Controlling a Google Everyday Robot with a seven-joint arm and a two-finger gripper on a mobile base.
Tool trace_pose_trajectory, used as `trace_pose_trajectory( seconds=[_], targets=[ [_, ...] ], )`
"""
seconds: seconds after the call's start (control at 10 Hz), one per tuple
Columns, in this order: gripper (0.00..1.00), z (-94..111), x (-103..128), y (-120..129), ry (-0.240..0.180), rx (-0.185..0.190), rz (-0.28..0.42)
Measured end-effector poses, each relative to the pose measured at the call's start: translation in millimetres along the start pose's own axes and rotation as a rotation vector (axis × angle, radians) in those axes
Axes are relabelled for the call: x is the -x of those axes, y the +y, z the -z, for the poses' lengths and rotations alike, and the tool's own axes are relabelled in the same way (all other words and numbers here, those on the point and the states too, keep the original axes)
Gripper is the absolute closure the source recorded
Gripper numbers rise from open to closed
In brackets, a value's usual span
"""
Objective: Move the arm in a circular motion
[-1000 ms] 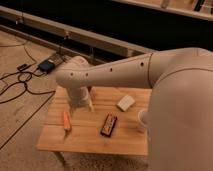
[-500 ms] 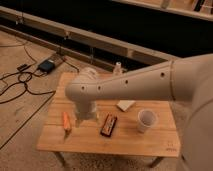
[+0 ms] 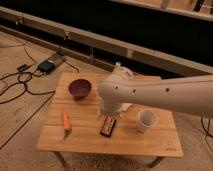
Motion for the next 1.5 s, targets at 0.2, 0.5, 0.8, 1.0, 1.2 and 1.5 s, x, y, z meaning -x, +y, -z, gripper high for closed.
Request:
trace_pose_trajectory(
  seconds=[0.2,0.5,0.8,1.0,1.2,1.5],
  targets=[
    [0.35,9,31,-18,-0.029,-0.011,-0.016],
    [0.35,18,87,-4,-0.037,-0.032,0.012],
    [0.35,12,124,42,-0.027,-0.067,0.082],
    [0.35,4,136,80,-0.02,-0.092,0.147],
    [0.35,-11,130,124,0.002,-0.114,0.244],
    [0.35,-31,96,170,0.04,-0.113,0.384]
  ],
)
